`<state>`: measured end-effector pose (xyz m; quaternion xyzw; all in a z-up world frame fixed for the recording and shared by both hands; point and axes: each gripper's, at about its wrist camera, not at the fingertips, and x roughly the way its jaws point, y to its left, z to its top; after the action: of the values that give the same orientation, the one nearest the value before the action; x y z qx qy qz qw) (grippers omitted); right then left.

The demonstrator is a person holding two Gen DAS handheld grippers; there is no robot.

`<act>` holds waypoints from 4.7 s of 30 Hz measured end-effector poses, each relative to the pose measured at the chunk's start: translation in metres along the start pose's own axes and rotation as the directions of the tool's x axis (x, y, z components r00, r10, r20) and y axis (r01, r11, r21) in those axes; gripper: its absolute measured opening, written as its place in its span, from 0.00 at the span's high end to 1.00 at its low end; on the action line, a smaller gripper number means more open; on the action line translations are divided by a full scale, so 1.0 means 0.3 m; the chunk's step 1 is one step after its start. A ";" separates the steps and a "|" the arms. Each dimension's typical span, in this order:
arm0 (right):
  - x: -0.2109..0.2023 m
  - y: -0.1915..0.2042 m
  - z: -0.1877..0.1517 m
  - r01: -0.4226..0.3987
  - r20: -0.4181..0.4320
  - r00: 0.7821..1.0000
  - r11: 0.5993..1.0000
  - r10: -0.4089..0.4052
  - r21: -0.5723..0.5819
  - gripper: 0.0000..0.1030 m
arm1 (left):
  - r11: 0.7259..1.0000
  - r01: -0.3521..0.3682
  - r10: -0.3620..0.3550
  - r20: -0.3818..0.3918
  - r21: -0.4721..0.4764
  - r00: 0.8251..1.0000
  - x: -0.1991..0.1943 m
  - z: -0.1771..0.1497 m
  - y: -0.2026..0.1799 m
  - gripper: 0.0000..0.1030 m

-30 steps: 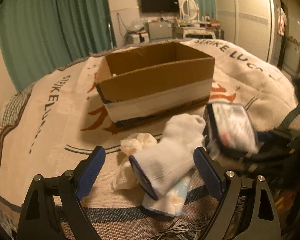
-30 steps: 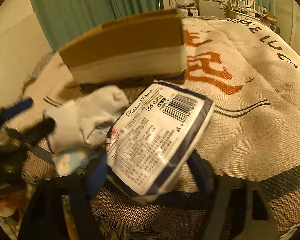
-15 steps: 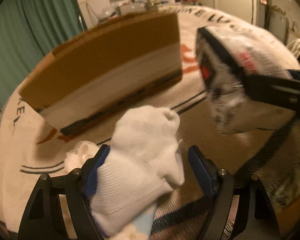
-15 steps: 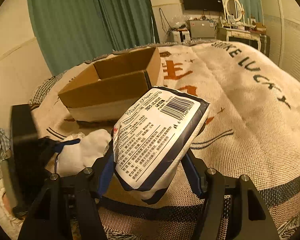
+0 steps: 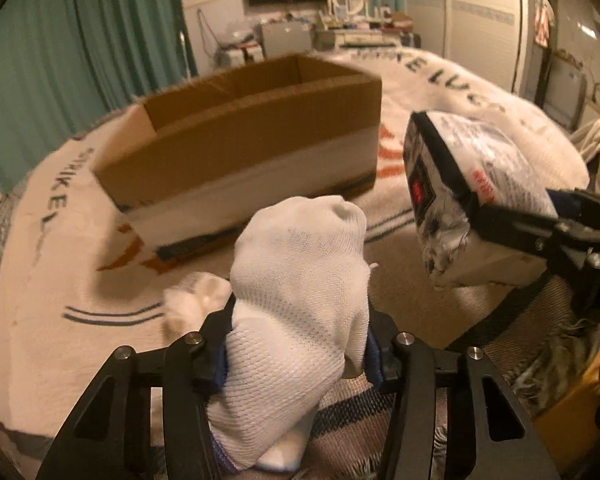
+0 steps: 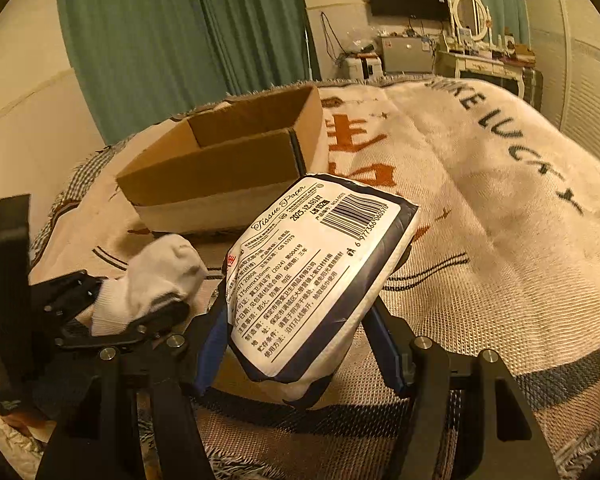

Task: Organize soft objects
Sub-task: 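Lower the tissue pack and glove into the box and open both tools, then grasp the blue floral pad with right tool while left tool grasps the lace cloth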

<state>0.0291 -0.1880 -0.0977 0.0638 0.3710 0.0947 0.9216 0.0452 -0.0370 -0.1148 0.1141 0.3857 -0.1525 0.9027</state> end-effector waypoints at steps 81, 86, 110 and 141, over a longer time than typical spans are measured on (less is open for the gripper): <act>0.147 0.410 -0.069 -0.176 -0.149 0.981 0.899 0.126 -0.401 0.00 | 0.973 -0.198 0.199 -0.005 -0.115 0.980 -0.181 -0.122 0.249 0.13; 0.256 0.449 -0.145 -0.266 -0.256 0.951 0.887 0.176 -0.378 0.00 | 0.964 -0.226 0.227 -0.007 -0.141 0.974 -0.171 -0.133 0.289 0.13; 0.123 0.266 -0.036 -0.018 -0.074 0.997 0.934 -0.009 -0.357 0.26 | 0.980 -0.174 0.171 -0.038 -0.101 0.985 -0.091 -0.082 0.194 0.13; 0.042 0.146 0.054 -0.003 0.023 1.000 0.978 0.008 -0.207 0.26 | 0.976 -0.154 0.158 0.013 -0.155 0.987 -0.060 0.032 0.117 0.75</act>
<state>0.0436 -0.1432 -0.0862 -0.0305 0.3480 0.1346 0.9273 0.0524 -0.0042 -0.0920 0.0722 0.3745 -0.0522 0.9229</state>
